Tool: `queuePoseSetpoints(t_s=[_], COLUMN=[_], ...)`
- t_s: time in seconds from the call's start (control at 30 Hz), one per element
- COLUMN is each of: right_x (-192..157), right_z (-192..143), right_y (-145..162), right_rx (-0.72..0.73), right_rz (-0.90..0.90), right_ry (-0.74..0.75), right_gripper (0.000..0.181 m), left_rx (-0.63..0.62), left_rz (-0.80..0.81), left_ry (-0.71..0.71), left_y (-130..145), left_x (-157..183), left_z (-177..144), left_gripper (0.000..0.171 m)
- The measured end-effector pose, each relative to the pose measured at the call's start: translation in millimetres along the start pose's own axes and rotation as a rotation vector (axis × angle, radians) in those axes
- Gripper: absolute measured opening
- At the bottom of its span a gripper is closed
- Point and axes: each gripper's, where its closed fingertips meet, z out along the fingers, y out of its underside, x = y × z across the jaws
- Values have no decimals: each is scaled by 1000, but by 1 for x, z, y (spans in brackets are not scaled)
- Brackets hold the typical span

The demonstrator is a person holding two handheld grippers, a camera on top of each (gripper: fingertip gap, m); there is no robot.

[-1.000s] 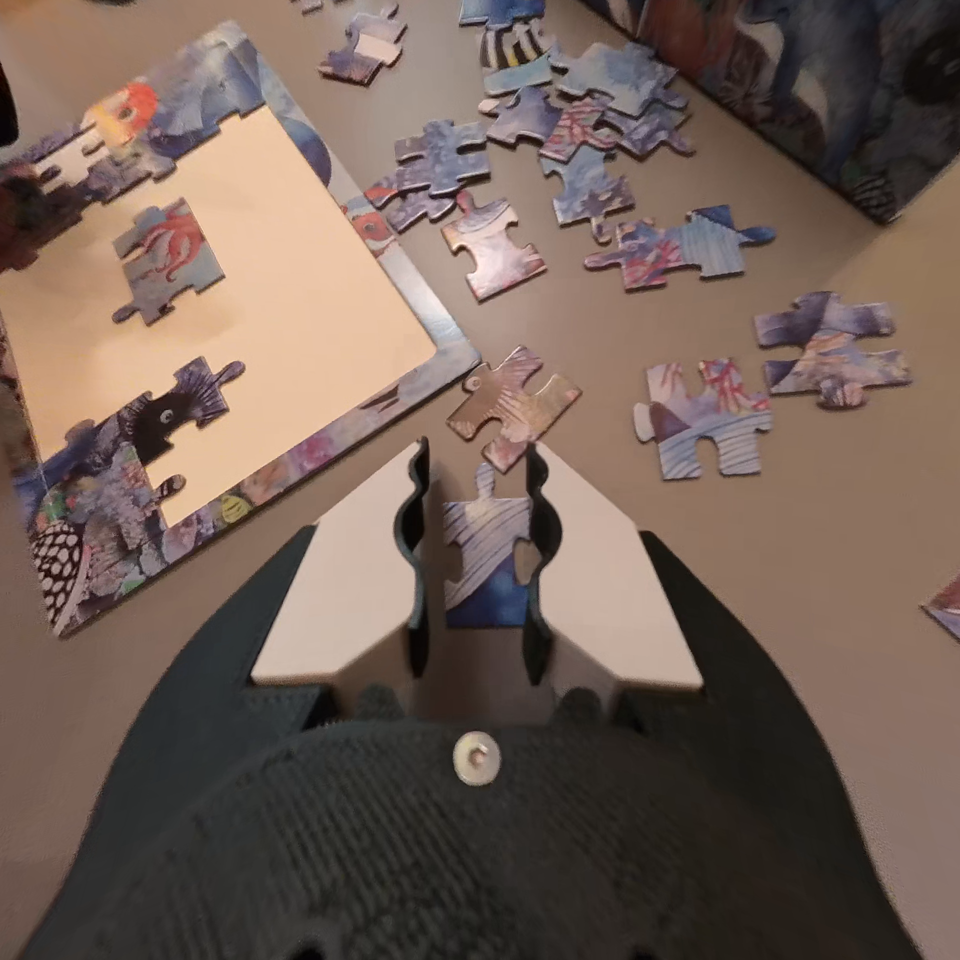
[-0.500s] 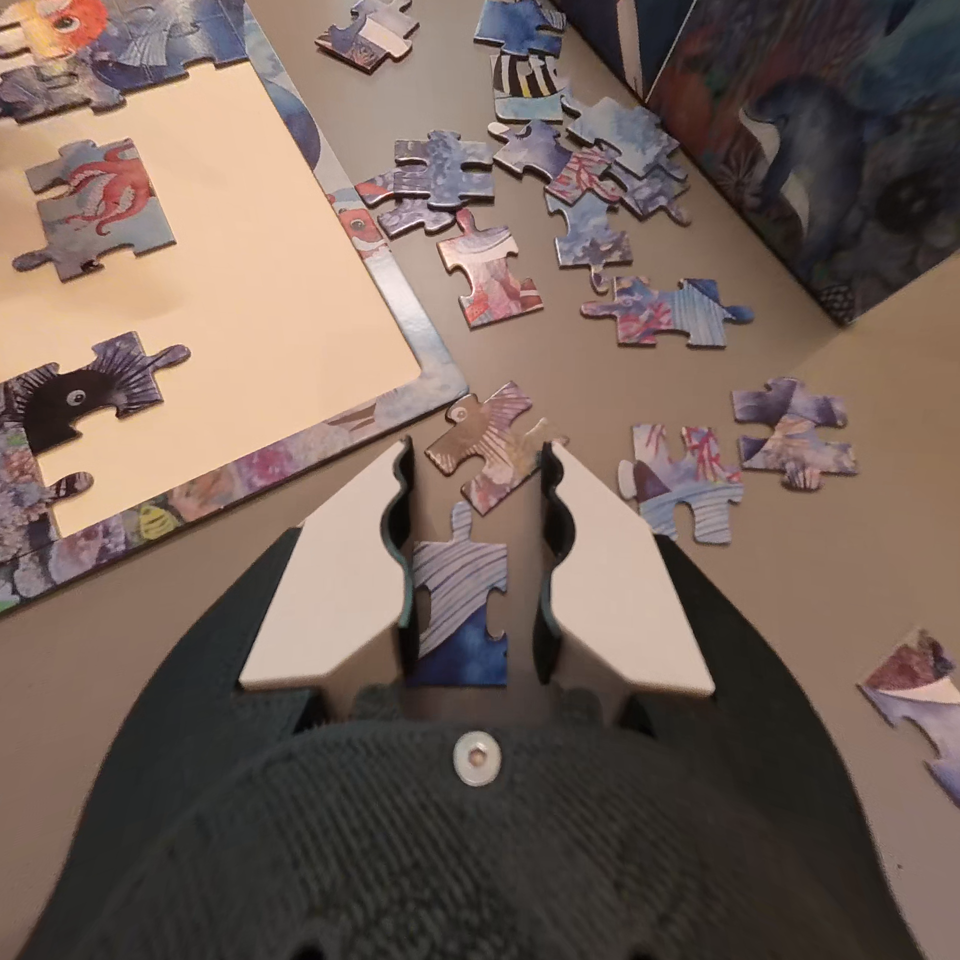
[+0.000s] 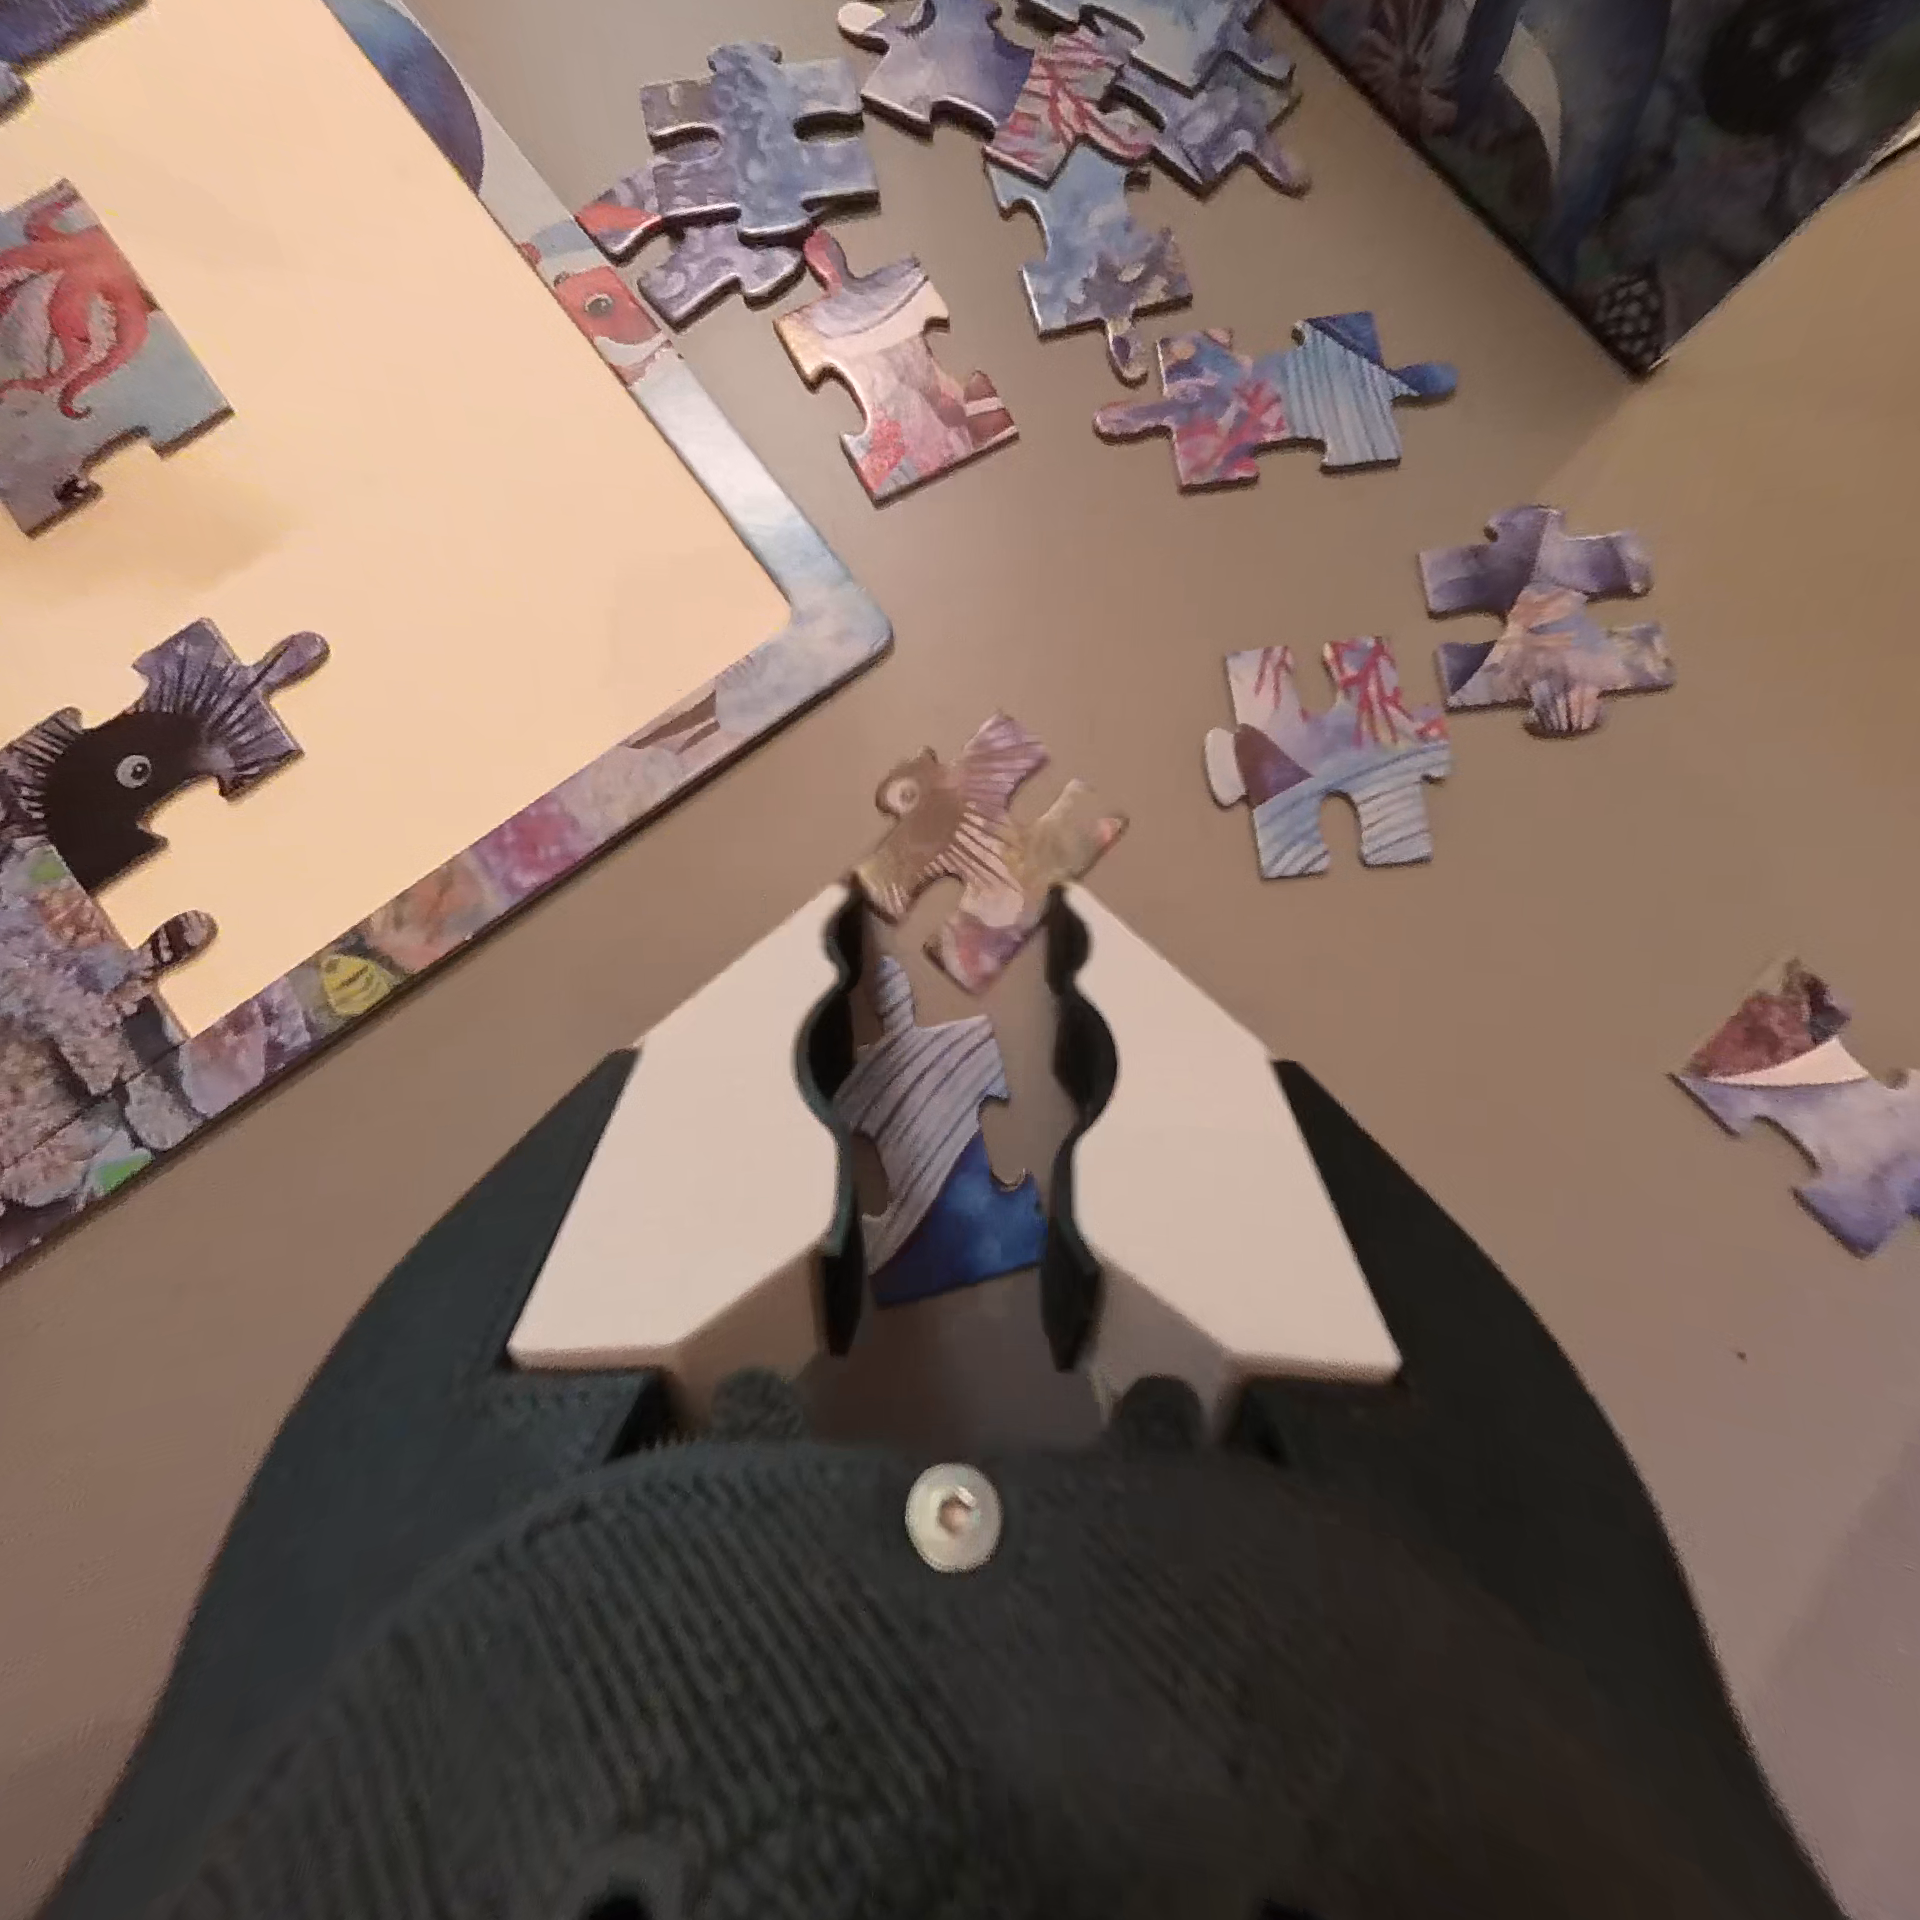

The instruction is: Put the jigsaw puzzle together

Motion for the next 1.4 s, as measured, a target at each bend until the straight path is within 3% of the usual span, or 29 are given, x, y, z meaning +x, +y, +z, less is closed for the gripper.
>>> queuePoseSetpoints(t_s=[0.03,0.07,0.1,0.37,0.57,0.63,0.77,0.83,0.93,1.1,1.27,1.33,1.4], right_x=[-1,-1,-2,2,-52,-42,-10,-5,-17,-20,-16,-16,-17], right_z=[-1,-1,-2,0,-11,-14,-8,0,8,11,10,10,9], right_y=[0,-1,-2,-2,5,-1,-11,-7,-11,-11,-11,-10,-10], right_rx=[-7,-9,-1,37,-20,34,132,108,110,83,48,33,24], right_rz=[-6,-15,-20,83,101,102,16,-40,-64,-95,-61,-60,-64], right_ry=[2,2,-2,-40,-395,-364,-160,-95,-134,-95,-64,-57,-55], right_gripper=[16,10,23,38,19,24,56,59,61,56,44,28,28], left_rx=[-3,-4,-5,-8,-10,-8,-6,-6,-7,-6,-11,-12,-14], left_rz=[3,4,4,-8,-5,-7,-8,-7,-3,-3,2,4,4], left_ry=[-2,-4,-5,-1,-4,-3,2,3,1,-1,-2,-3,-3], left_y=[0,1,1,2,2,2,1,1,2,2,2,2,3], left_x=[0,-1,-1,-1,-2,-1,0,0,0,0,0,0,0], left_z=[0,0,0,1,1,1,1,1,1,1,1,1,2], left_gripper=[55,55,55,55,55,55,55,55,55,55,55,55,55])
